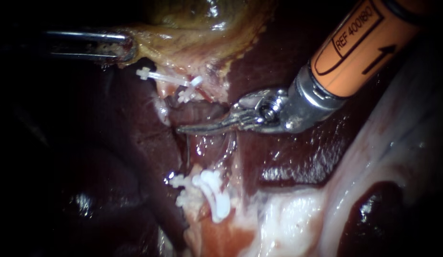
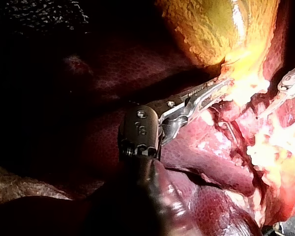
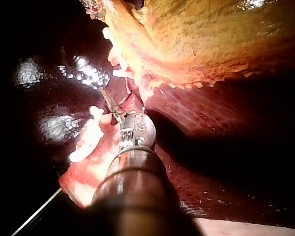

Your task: Go back from the cut right tube

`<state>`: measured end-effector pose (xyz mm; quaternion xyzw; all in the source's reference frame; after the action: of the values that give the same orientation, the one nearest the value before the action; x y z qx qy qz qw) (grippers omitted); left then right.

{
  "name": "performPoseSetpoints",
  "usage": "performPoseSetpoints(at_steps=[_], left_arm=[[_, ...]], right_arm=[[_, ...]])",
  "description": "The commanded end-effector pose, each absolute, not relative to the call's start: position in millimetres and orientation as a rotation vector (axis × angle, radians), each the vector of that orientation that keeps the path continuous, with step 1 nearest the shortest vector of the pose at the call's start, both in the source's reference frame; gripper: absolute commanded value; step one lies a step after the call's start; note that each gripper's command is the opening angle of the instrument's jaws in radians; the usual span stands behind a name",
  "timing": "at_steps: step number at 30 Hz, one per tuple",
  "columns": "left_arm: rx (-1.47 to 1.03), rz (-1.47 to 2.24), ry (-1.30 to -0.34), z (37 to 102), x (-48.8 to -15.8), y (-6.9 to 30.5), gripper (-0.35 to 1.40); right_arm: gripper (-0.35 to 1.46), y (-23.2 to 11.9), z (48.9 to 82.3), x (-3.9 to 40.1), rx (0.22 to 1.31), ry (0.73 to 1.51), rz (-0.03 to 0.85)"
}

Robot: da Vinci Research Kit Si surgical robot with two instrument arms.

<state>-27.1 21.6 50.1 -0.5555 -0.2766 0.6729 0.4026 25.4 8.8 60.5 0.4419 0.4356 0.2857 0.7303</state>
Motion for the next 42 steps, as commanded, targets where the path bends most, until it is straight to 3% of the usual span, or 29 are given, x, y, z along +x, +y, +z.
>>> performPoseSetpoints(at_steps=[1, 2, 4, 5, 7, 13, 16, 18, 23, 27, 36, 42], left_arm=[[-1.404, 1.700, -0.699, 50.1, -27.1, 21.6, -0.35], [-1.404, 1.700, -0.699, 50.1, -27.1, 21.6, -0.35], [-1.404, 1.700, -0.699, 50.1, -27.1, 21.6, -0.35], [-1.404, 1.700, -0.699, 50.1, -27.1, 21.6, -0.35], [-1.404, 1.700, -0.699, 50.1, -27.1, 21.6, -0.35], [-1.404, 1.701, -0.698, 50.2, -27.1, 21.6, -0.35], [-1.404, 1.701, -0.698, 50.2, -27.2, 21.5, -0.35], [-1.404, 1.701, -0.697, 50.3, -27.2, 21.5, -0.35], [-1.404, 1.701, -0.697, 50.3, -27.2, 21.5, -0.35], [-1.404, 1.701, -0.697, 50.4, -27.2, 21.5, -0.35], [-1.403, 1.702, -0.690, 50.6, -27.4, 21.3, -0.35], [-1.406, 1.704, -0.691, 51.0, -27.9, 21.0, -0.35]], right_arm=[[0.00, 8.7, 60.5, 25.5, 0.975, 0.971, 0.634], [0.49, 8.7, 60.4, 25.5, 0.973, 0.978, 0.640], [1.06, 8.9, 60.2, 25.8, 0.929, 0.995, 0.683], [1.19, 9.0, 60.2, 25.9, 0.916, 0.998, 0.697], [1.29, 9.3, 60.0, 26.1, 0.909, 1.005, 0.715], [1.38, 9.4, 59.8, 26.0, 0.903, 1.011, 0.730], [1.38, 9.0, 59.4, 25.6, 0.828, 1.054, 0.634], [1.39, 8.5, 58.9, 25.1, 0.719, 1.067, 0.556], [1.43, 7.2, 57.2, 23.9, 0.509, 0.939, 0.385], [1.43, 7.3, 56.3, 21.3, 0.435, 0.868, 0.302], [1.43, 7.3, 55.6, 13.6, 0.350, 0.857, 0.269], [1.45, 7.1, 55.4, 11.1, 0.327, 0.849, 0.293]])
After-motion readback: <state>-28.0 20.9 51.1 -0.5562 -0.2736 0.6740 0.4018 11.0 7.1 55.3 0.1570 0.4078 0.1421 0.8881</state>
